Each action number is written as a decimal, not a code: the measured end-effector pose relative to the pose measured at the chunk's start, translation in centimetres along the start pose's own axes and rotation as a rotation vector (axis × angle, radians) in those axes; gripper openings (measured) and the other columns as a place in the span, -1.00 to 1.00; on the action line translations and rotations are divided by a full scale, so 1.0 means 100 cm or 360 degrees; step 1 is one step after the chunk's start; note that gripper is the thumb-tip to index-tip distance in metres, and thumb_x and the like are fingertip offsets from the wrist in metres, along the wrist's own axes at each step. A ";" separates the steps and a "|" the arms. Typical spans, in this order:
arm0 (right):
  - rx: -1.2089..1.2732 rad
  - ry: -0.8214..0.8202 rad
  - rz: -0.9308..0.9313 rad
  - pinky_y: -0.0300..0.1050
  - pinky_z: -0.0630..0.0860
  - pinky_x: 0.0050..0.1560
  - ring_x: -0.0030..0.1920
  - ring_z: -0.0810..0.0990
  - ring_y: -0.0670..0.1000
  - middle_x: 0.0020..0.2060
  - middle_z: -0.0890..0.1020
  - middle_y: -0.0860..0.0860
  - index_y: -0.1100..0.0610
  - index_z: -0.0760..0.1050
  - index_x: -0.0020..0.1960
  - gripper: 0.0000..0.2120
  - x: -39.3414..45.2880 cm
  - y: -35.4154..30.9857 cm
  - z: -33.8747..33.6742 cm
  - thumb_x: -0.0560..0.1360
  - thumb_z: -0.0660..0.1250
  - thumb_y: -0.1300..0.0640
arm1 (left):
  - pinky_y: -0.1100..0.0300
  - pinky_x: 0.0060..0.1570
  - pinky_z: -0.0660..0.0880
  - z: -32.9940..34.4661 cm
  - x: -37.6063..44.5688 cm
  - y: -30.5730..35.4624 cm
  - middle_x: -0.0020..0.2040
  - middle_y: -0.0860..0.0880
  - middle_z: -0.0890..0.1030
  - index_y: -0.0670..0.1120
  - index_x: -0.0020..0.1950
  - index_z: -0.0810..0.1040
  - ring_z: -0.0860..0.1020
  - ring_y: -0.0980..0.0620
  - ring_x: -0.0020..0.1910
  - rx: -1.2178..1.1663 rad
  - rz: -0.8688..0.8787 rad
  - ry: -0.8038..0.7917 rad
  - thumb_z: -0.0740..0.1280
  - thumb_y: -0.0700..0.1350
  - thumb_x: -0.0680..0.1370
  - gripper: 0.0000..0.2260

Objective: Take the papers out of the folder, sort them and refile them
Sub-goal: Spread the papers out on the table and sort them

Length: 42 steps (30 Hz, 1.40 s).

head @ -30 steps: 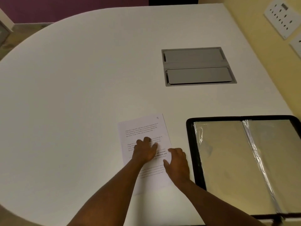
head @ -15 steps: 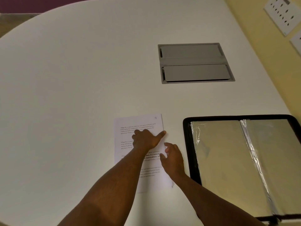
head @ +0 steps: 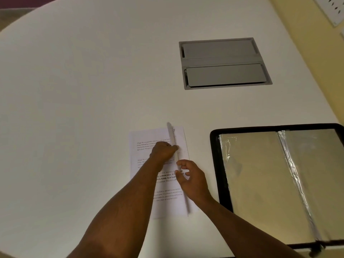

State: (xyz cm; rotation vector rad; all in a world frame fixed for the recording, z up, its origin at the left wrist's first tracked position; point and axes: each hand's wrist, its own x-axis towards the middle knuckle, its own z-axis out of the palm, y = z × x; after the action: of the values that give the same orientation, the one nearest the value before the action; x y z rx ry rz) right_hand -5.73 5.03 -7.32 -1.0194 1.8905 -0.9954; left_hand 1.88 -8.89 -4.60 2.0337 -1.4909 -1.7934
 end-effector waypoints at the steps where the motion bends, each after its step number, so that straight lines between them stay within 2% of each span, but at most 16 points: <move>1: 0.0008 0.0005 0.0023 -0.51 0.44 -0.04 0.04 0.53 -0.25 0.02 0.55 -0.20 -0.04 0.49 0.17 -0.74 0.000 0.000 0.000 0.51 0.41 0.10 | 0.14 -0.18 0.48 -0.005 -0.001 -0.001 -0.22 -0.12 0.57 -0.10 -0.22 0.50 0.55 -0.08 -0.19 -0.0124 -0.0035 -0.0031 0.43 0.01 0.48 -0.78; 3: 0.0040 0.0063 0.0094 -0.45 0.49 -0.06 0.01 0.56 -0.16 0.01 0.56 -0.16 0.00 0.51 0.19 -0.75 0.003 0.000 0.000 0.52 0.39 0.06 | 0.15 -0.21 0.46 -0.018 -0.002 -0.005 -0.18 -0.14 0.58 -0.14 -0.15 0.51 0.54 -0.06 -0.22 -0.0282 -0.0126 -0.0071 0.40 -0.11 0.52 -0.86; 6: 0.0048 0.0126 0.0139 -0.23 0.60 -0.02 -0.02 0.60 -0.09 0.00 0.61 -0.06 0.05 0.51 0.20 -0.74 0.008 0.001 -0.001 0.53 0.37 0.03 | 0.16 -0.26 0.50 -0.027 -0.001 -0.014 -0.17 -0.18 0.62 -0.15 -0.17 0.50 0.56 -0.04 -0.27 -0.0363 -0.0188 -0.0058 0.44 -0.13 0.50 -0.84; 7: 0.0042 0.0125 0.0141 -0.22 0.60 -0.02 -0.02 0.60 -0.08 0.00 0.61 -0.06 0.06 0.51 0.20 -0.74 0.010 0.001 -0.001 0.53 0.37 0.03 | 0.18 -0.30 0.50 -0.026 -0.001 -0.017 -0.19 -0.17 0.63 -0.17 -0.16 0.51 0.56 -0.02 -0.30 -0.0365 -0.0186 -0.0045 0.47 -0.12 0.49 -0.83; 11: 0.0001 0.0119 0.0132 -0.47 0.47 -0.11 -0.06 0.56 -0.16 0.00 0.58 -0.11 0.11 0.51 0.20 -0.71 0.018 -0.001 -0.002 0.54 0.35 0.00 | 0.22 -0.37 0.47 -0.016 0.000 -0.022 -0.17 -0.13 0.62 -0.18 -0.08 0.55 0.56 -0.01 -0.27 -0.0429 -0.0077 0.0067 0.56 -0.02 0.38 -0.68; 15: 0.0034 0.0164 0.0164 -0.54 0.43 -0.16 -0.12 0.57 -0.18 -0.06 0.61 -0.09 0.14 0.51 0.18 -0.72 0.025 -0.008 -0.005 0.56 0.32 0.00 | 0.20 -0.30 0.49 -0.013 -0.002 -0.024 -0.16 -0.11 0.64 -0.17 0.03 0.59 0.60 -0.05 -0.19 -0.0565 -0.0071 0.0136 0.50 0.16 0.40 -0.56; 18: -0.0003 0.0208 0.0154 -0.56 0.41 -0.22 -0.19 0.54 -0.24 -0.13 0.60 -0.11 0.16 0.51 0.17 -0.76 0.028 -0.009 -0.007 0.58 0.31 0.06 | 0.20 -0.31 0.47 -0.013 -0.003 -0.023 -0.15 -0.09 0.63 -0.14 0.06 0.57 0.56 -0.01 -0.22 -0.0601 -0.0070 0.0141 0.37 0.10 0.53 -0.68; 21: -0.0121 0.0246 0.0149 -0.53 0.45 -0.21 -0.21 0.54 -0.16 -0.11 0.62 -0.01 0.22 0.48 0.23 -0.74 0.032 -0.006 -0.010 0.56 0.33 0.18 | 0.18 -0.23 0.50 -0.013 -0.002 -0.027 0.05 -0.09 0.64 -0.10 0.25 0.51 0.58 -0.03 -0.06 -0.0631 -0.0019 0.0116 0.34 0.00 0.57 -0.70; 23: -0.0153 0.0244 0.0144 -0.36 0.55 -0.13 -0.20 0.57 -0.11 -0.11 0.58 -0.05 0.17 0.42 0.31 -0.65 0.033 -0.007 -0.010 0.54 0.35 0.23 | 0.09 -0.06 0.54 -0.008 -0.004 -0.029 0.20 -0.08 0.58 -0.04 0.37 0.37 0.56 -0.05 0.09 -0.0533 0.0093 0.0174 0.36 -0.03 0.56 -0.59; 25: -0.0214 0.0217 0.0078 -0.19 0.60 -0.04 -0.13 0.59 -0.09 -0.06 0.58 -0.06 0.12 0.39 0.37 -0.58 0.033 -0.005 -0.008 0.53 0.36 0.24 | -0.01 0.13 0.53 0.000 -0.009 -0.030 0.25 -0.04 0.53 0.03 0.50 0.14 0.53 -0.04 0.14 -0.0338 0.0215 0.0254 0.39 -0.01 0.53 -0.38; 27: -0.0291 0.0190 0.0007 -0.17 0.57 0.09 0.02 0.59 -0.06 0.08 0.60 -0.01 0.11 0.38 0.41 -0.54 0.033 0.000 -0.005 0.53 0.36 0.23 | -0.04 0.13 0.53 0.009 -0.015 -0.031 0.20 -0.01 0.53 0.13 0.55 -0.13 0.55 -0.04 0.11 -0.0072 0.0320 0.0302 0.41 0.07 0.48 -0.14; 29: -0.0399 0.0144 0.0007 -0.25 0.47 0.14 0.16 0.55 -0.01 0.21 0.54 0.05 0.12 0.33 0.46 -0.50 0.033 0.005 -0.003 0.55 0.35 0.18 | -0.16 0.07 0.56 0.016 -0.013 -0.038 0.22 -0.04 0.51 0.22 0.53 -0.24 0.55 -0.11 0.13 0.0128 0.0432 0.0379 0.40 0.20 0.39 -0.04; 32: -0.0581 0.0058 0.0029 -0.31 0.38 0.12 0.24 0.49 0.01 0.28 0.45 0.08 0.11 0.22 0.52 -0.44 0.033 0.007 -0.001 0.57 0.31 0.11 | -0.20 0.05 0.55 0.020 -0.012 -0.039 0.24 -0.13 0.44 0.26 0.49 -0.35 0.51 -0.16 0.16 0.0374 0.0479 0.0445 0.34 0.20 0.44 -0.07; 36: -0.0846 0.0065 -0.0022 -0.18 0.44 0.18 0.27 0.42 0.04 0.29 0.41 0.08 0.11 0.24 0.51 -0.44 0.033 0.006 0.000 0.57 0.32 0.07 | -0.09 0.13 0.48 0.020 -0.015 -0.041 0.30 -0.14 0.39 0.27 0.42 -0.49 0.49 -0.12 0.18 0.0400 0.0549 0.0561 0.27 0.07 0.58 -0.13; 39: -0.0767 0.0186 -0.0063 -0.23 0.42 0.10 0.22 0.46 0.04 0.21 0.48 0.07 0.13 0.46 0.33 -0.58 0.036 0.003 0.003 0.50 0.41 0.08 | 0.00 0.07 0.52 0.020 -0.015 -0.048 0.24 -0.12 0.41 0.31 0.43 -0.42 0.50 -0.06 0.09 0.0489 0.0681 0.0591 0.21 0.04 0.61 -0.22; 42: -0.0593 0.0254 -0.0030 -0.27 0.42 -0.03 0.02 0.53 0.02 0.00 0.57 0.06 0.16 0.55 0.10 -0.77 0.043 -0.004 0.002 0.49 0.43 0.10 | 0.01 0.10 0.51 0.021 -0.016 -0.049 0.26 -0.12 0.38 0.24 0.52 -0.27 0.46 -0.07 0.13 0.0592 0.0776 0.0549 0.17 0.11 0.62 -0.33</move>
State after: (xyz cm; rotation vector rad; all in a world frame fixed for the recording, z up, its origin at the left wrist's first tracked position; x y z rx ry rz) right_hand -7.15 1.03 -8.13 -1.1984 2.2584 -0.7678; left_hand 3.44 -4.11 -6.97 1.7630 -2.0741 -0.9909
